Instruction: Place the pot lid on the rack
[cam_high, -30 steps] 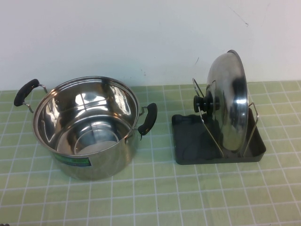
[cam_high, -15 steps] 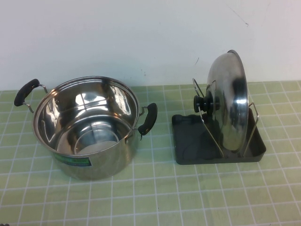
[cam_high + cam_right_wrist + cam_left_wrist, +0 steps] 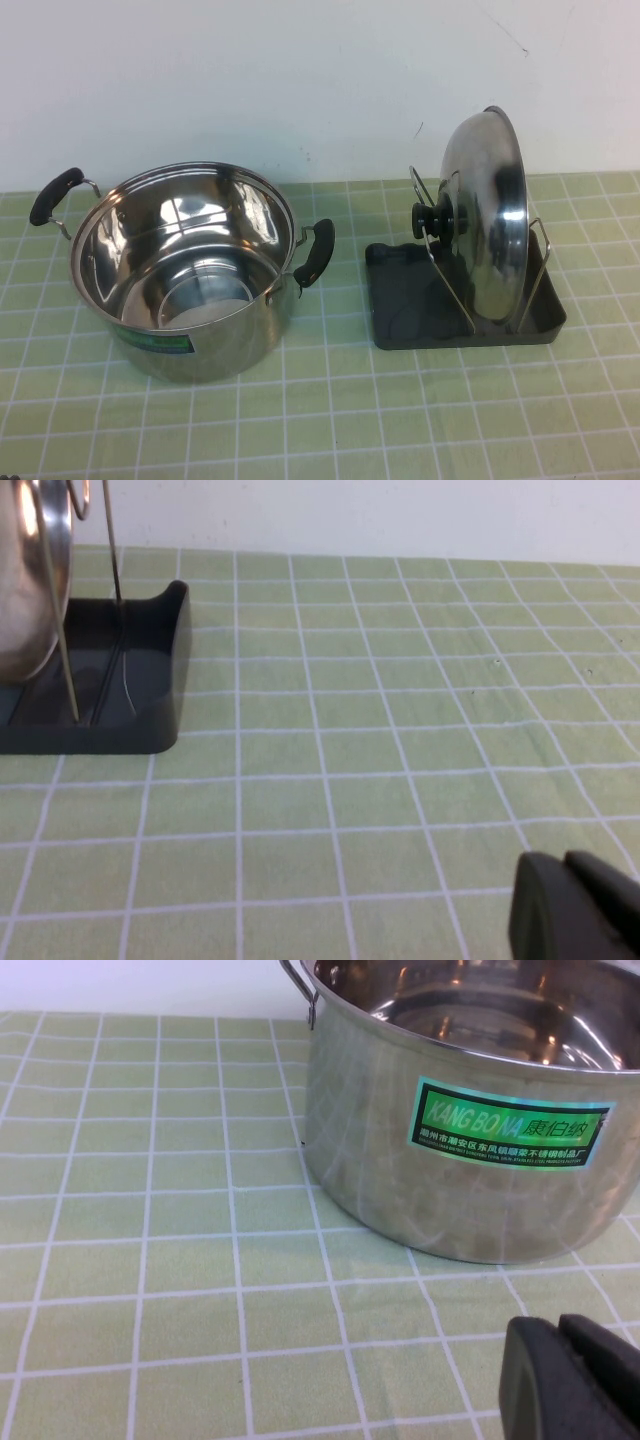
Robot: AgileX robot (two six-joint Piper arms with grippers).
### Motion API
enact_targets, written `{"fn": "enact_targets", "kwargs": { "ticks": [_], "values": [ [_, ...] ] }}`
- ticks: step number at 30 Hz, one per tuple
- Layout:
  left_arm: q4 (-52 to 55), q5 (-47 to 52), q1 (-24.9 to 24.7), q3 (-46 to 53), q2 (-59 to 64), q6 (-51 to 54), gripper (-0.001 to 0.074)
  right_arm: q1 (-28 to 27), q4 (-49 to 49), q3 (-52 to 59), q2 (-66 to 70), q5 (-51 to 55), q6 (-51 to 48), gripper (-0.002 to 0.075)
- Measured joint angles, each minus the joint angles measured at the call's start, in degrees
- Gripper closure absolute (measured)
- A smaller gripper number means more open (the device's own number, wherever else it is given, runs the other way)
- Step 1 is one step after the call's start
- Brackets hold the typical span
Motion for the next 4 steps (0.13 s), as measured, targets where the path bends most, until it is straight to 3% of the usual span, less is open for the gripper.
{"fn": "enact_targets", "kwargs": {
  "ticks": [4],
  "values": [
    [0.0, 0.0, 0.0, 0.0, 0.0, 0.0, 0.0737, 0.0, 0.0, 0.0, 0.0, 0.0, 0.0, 0.0726]
  ]
}}
